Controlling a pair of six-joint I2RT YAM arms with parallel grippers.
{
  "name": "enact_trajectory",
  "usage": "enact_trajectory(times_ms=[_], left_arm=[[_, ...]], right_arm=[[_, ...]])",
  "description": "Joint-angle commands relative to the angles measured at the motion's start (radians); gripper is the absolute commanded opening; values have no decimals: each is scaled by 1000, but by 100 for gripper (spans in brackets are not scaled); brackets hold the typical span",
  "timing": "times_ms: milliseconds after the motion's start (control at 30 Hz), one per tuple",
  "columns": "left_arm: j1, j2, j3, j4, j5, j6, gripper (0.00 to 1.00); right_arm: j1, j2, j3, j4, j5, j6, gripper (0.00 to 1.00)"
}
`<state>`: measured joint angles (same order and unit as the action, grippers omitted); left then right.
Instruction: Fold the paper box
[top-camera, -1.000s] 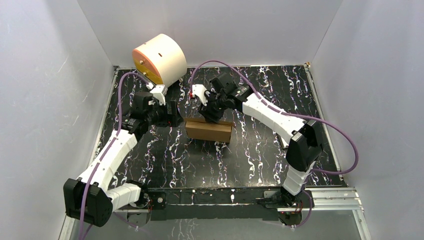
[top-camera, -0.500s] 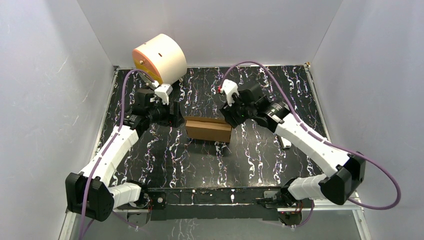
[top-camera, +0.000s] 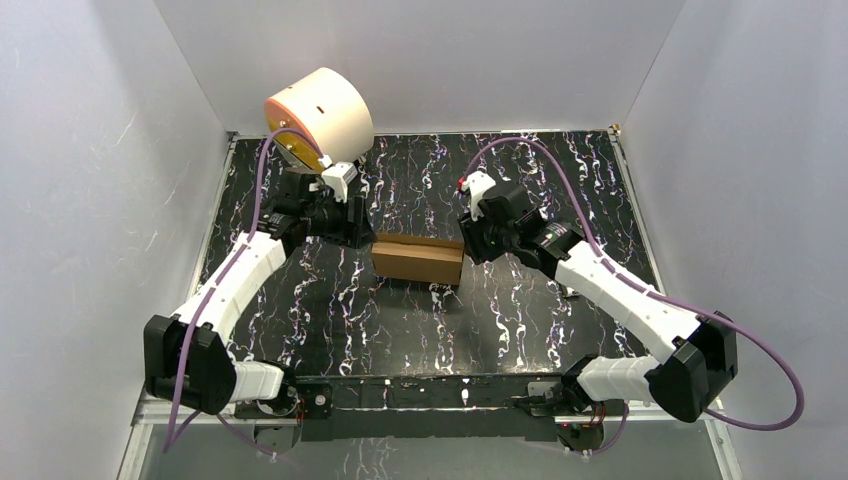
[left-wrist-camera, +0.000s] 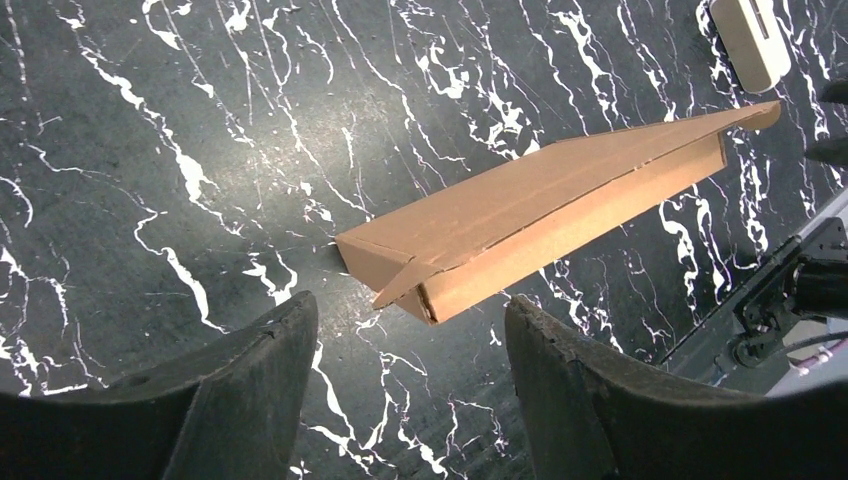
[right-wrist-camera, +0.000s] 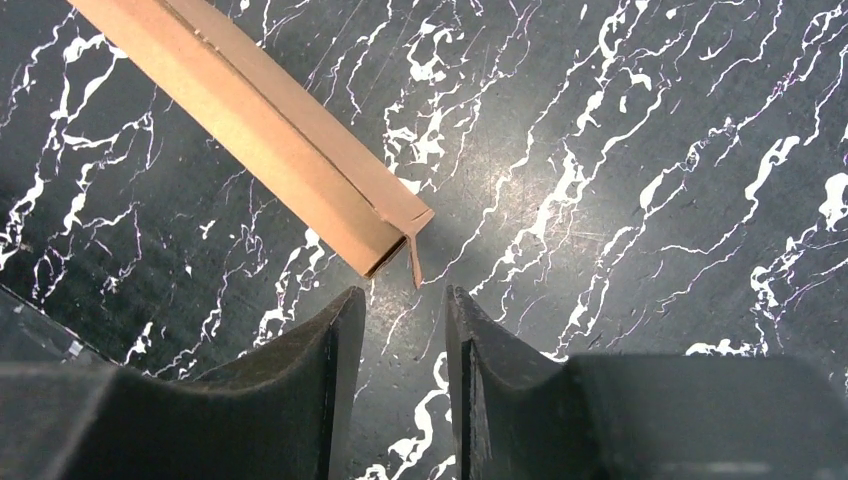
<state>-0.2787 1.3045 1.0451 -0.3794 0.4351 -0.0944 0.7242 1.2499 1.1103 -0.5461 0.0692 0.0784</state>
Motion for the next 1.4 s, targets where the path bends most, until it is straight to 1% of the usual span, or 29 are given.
enact_trajectory(times_ms=[0,167,300,400,667,767,1100,1367], left_arm=[[-6,6,49,-34,71,22,64],[-11,33,53,-38,101,25,58],[-21,50,61,-39,110,33,56],[-28,62,69,-41,122,30,52],[-45,82,88,-52,138,6,37],[-56,81,85,-53,144,-17,32],[-93,84,73,-52,98,-102,28],[-101,68,70,-59,-11,-101,24]], right_arm=[[-21,-12,0,88,-1,38,42],[-29,10,-18,104,-18,44,40],[-35,19,-37,128,-43,53,39],[-39,31,-40,136,-53,59,37],[-42,45,-49,154,-63,84,26],[-43,46,-45,150,-63,101,23],[-42,55,-36,156,-53,191,18],[-43,66,-22,147,-34,255,17]])
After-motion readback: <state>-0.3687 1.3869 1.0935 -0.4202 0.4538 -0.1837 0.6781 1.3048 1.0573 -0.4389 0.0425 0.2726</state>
